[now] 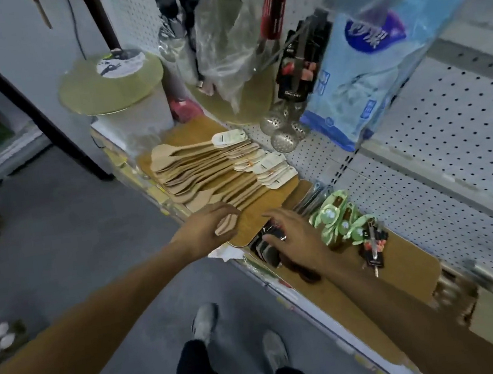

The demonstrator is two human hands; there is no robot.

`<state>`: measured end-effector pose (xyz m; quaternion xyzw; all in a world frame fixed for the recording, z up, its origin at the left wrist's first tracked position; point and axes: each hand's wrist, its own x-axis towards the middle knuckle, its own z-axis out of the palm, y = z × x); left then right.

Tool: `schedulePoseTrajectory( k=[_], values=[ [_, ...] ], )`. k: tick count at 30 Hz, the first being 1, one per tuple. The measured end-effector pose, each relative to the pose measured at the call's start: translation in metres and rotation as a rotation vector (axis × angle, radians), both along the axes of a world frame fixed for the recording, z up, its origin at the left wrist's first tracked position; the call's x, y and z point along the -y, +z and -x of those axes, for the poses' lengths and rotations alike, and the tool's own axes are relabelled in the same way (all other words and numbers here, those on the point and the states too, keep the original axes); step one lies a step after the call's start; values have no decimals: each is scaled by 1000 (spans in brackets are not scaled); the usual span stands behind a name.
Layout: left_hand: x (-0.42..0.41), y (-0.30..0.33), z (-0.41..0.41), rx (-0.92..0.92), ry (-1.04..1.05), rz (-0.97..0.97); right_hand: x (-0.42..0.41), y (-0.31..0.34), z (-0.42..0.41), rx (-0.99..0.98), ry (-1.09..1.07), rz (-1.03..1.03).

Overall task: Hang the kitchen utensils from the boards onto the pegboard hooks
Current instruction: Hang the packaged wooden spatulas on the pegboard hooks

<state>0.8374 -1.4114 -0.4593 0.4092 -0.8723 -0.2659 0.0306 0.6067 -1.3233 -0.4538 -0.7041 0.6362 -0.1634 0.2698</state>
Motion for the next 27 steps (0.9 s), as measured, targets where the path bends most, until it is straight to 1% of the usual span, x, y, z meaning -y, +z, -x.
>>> schedulePoseTrajectory(
  k=[3, 5, 9, 11, 13, 14, 17, 19, 21, 23, 27],
  values=[
    [54, -46, 4, 2, -61, -45, 41, -49, -18, 6, -136, -73],
    [87, -79, 7, 20, -99, -50, 70, -89, -31, 54, -286, -153],
    [140, -155, 18, 125, -166, -78, 126, -164, -56, 325, -725, -299],
    [158, -190, 26, 165, -195, -65, 153, -196, -64, 387, -863, -352],
    [172, -223, 35, 174, -190, -56, 178, -230, -67, 400, -941, -361],
    [178, -238, 39, 192, -184, -39, 189, -248, -68, 373, -976, -359],
    [191, -267, 51, 337, -207, 90, 211, -292, -66, 313, -1079, -376],
    [194, -278, 60, 414, -242, 167, 220, -305, -66, 312, -1153, -360],
    [196, -286, 67, 452, -238, 185, 226, -311, -66, 380, -1197, -366],
    [199, -290, 71, 405, -193, 117, 227, -318, -63, 463, -1234, -391],
    [206, -290, 68, 183, -67, -81, 219, -314, -58, 572, -1367, -364]
  ],
)
